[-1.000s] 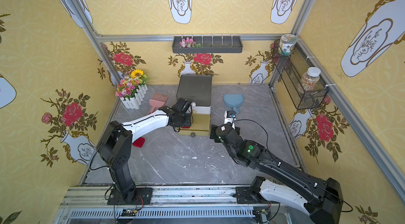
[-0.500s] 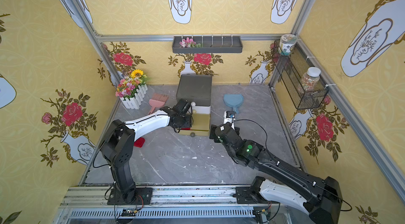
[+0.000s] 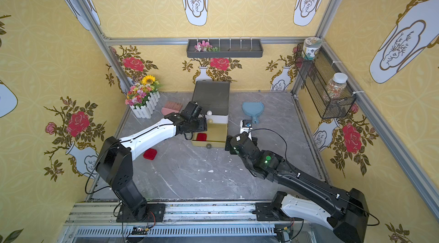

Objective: Place the brooch boxes into the drawer by color
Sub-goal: Pick up the brooch box from the center of the board.

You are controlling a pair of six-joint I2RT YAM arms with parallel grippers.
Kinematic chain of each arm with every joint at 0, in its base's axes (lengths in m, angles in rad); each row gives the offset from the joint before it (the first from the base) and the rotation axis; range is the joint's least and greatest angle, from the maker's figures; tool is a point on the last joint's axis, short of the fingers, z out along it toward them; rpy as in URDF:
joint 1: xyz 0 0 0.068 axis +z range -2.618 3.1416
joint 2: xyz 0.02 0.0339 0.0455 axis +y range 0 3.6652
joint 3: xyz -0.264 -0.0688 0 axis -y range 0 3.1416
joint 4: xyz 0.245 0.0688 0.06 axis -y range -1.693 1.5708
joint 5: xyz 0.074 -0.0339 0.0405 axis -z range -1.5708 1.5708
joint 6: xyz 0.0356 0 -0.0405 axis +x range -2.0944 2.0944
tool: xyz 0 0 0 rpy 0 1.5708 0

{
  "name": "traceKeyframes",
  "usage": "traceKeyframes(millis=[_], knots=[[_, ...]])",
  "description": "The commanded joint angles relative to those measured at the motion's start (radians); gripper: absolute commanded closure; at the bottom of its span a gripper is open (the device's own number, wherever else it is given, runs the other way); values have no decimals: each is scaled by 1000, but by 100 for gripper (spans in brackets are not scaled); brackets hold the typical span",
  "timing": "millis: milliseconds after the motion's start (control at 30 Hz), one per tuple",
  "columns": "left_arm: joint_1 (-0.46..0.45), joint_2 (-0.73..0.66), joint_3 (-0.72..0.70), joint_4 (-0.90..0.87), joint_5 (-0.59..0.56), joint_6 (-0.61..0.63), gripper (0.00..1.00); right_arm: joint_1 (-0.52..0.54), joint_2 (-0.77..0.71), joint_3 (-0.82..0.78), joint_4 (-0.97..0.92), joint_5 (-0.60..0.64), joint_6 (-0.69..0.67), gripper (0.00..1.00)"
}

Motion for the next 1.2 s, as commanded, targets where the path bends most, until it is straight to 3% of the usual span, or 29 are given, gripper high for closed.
traceKeyframes(millis=[0,200,467,700,867,1167], knots=[[2,-68,-25,-12,-35,-17,25,3,7,7,30,-7,-10,7],[57,-257,-171,-87,-96,-80,24,8,26,6,58,-32,-17,7],[327,-418,-386,-228,-28,-62,24,15,42,-5,95,-59,-38,6],[432,-311,-358,-307,-78,31,23,14,53,-27,130,-90,-37,6],[510,-188,-342,-323,-101,165,19,13,28,-53,132,-89,-41,5],[556,-118,-355,-279,-58,286,15,-12,10,-89,139,-90,-36,3]])
